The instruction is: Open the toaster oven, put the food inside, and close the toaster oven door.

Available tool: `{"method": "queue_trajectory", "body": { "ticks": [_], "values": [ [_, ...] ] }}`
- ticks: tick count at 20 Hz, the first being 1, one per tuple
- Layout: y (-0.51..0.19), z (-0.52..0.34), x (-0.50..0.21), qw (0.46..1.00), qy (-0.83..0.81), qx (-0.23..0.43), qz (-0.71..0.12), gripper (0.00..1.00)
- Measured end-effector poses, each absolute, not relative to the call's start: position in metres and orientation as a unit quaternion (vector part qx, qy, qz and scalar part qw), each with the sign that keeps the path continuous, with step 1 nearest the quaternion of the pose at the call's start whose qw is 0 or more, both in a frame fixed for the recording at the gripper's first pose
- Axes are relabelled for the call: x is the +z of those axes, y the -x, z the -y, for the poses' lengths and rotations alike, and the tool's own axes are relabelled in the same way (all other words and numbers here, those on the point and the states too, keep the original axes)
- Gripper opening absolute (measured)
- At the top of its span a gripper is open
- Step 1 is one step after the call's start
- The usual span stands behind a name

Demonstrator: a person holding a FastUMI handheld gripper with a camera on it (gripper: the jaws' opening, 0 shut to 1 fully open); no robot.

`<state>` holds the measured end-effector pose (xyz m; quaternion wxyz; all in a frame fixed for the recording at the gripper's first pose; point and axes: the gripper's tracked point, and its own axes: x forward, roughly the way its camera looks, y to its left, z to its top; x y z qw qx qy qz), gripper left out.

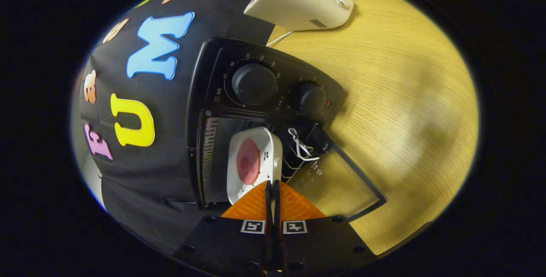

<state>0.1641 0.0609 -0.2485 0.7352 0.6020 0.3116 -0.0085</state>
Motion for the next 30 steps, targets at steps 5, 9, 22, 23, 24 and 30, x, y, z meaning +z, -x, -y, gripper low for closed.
{"method": "queue_trajectory", "body": {
  "ticks": [5, 9, 22, 23, 24, 30],
  "values": [
    [-0.185, -0.07, -0.26, 0.726, -0.619, -0.037, -0.297, 0.02],
    [-0.208, -0.076, -0.26, 0.722, -0.633, -0.056, -0.273, 0.02],
    [-0.222, -0.097, -0.247, 0.722, -0.639, -0.027, -0.263, 0.28],
    [-0.218, -0.098, -0.243, 0.726, -0.636, -0.02, -0.262, 0.43],
    [-0.215, -0.1, -0.236, 0.729, -0.633, -0.011, -0.261, 0.59],
    [-0.182, -0.107, -0.23, 0.754, -0.585, 0.016, -0.298, 0.97]
  ]
}}
